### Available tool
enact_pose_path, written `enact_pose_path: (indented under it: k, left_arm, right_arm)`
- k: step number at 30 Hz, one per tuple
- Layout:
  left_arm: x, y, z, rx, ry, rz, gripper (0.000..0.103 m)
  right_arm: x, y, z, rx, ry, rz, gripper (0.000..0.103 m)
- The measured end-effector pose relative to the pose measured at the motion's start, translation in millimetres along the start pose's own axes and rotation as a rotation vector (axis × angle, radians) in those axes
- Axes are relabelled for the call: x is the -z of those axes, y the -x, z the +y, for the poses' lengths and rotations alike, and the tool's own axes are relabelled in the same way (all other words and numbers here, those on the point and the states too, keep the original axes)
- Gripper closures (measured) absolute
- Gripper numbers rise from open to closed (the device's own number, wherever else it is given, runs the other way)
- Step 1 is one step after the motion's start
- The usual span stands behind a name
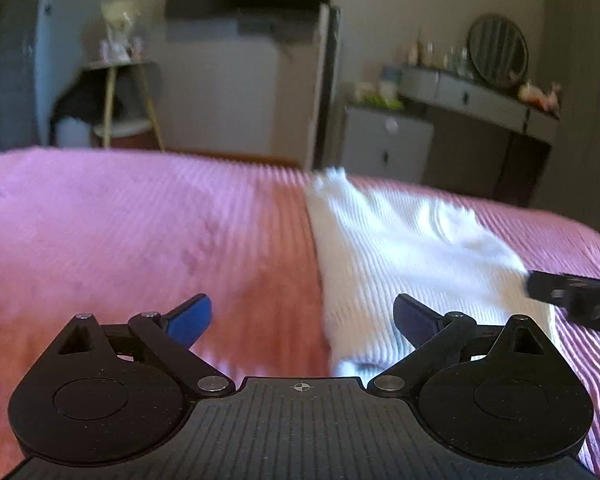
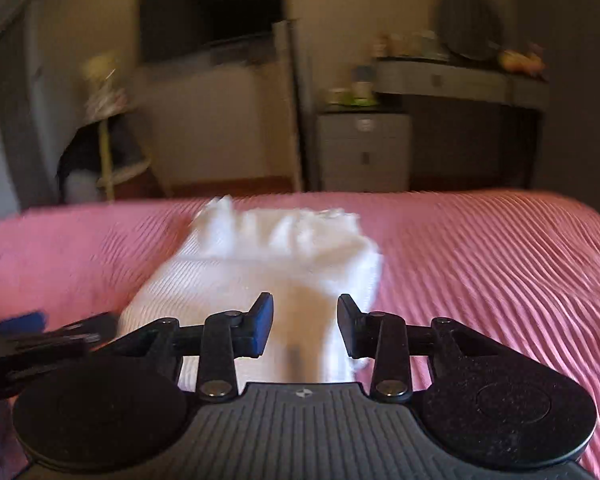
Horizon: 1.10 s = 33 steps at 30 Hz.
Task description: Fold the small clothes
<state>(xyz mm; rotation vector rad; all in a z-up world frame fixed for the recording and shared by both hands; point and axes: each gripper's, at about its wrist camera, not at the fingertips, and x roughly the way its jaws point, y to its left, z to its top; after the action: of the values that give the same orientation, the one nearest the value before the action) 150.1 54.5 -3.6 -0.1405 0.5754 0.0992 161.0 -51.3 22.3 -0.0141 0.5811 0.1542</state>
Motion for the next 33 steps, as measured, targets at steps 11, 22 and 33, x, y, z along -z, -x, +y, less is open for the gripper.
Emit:
enact_pose_path:
  k: [11,22,33]
  left_arm:
    - [10,-35,1,0.025,-0.006,0.159,0.001]
    - [18,-35,7,0.016,0.015,0.194,0.000]
    - [24,4,6,-0.020,-0.009,0.247,0.000]
  right_arm:
    - [22,-37,10,0.087,0.181,0.044,0.084]
    - [12,-41,10,0.066,0.215,0.138,0.081]
    - [34,28,0,0.151,0.089,0.293,0.017]
